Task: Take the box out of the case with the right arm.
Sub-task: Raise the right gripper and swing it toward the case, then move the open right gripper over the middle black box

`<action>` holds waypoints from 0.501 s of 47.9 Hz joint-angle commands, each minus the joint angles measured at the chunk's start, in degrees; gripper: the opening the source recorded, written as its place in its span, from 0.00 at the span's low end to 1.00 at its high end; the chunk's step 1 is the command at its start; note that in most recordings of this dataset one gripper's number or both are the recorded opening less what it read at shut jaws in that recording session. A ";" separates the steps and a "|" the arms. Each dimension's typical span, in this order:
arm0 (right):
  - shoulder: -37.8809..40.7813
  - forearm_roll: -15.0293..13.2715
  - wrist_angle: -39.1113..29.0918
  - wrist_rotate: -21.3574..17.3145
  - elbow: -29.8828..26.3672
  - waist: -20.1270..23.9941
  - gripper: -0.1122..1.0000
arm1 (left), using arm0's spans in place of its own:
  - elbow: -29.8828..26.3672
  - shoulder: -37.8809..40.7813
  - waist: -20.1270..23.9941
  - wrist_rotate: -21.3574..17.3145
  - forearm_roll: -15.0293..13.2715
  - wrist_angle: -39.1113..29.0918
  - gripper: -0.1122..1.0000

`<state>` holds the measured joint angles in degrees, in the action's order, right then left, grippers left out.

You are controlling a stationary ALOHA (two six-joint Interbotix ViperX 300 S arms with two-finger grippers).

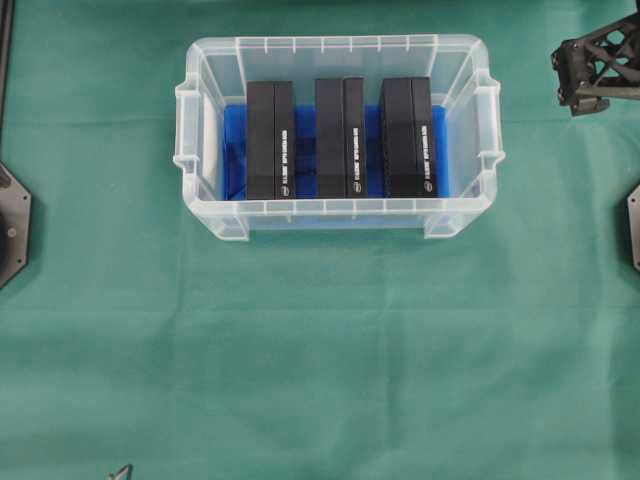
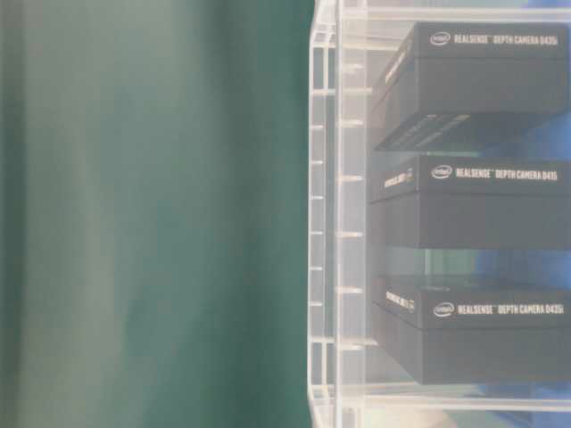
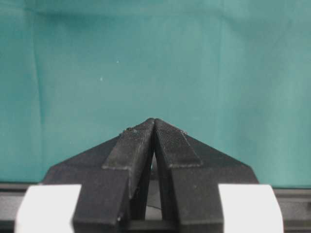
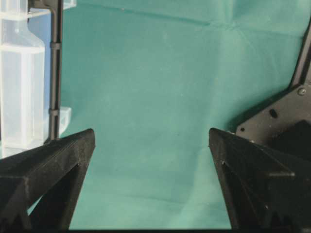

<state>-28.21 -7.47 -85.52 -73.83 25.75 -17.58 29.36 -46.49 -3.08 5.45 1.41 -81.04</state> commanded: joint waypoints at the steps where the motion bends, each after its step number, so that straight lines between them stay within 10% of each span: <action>1: -0.26 -0.18 -0.26 -0.09 -0.79 -0.18 0.94 | -1.32 0.26 -0.18 -0.09 0.18 0.18 0.10; 24: 14.77 1.05 3.25 -2.11 -13.54 1.85 0.93 | -1.32 0.18 -0.09 -0.18 0.44 0.18 0.10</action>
<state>-16.00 -6.68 -82.62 -75.50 16.79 -16.26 29.36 -46.49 -3.08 5.36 1.58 -81.04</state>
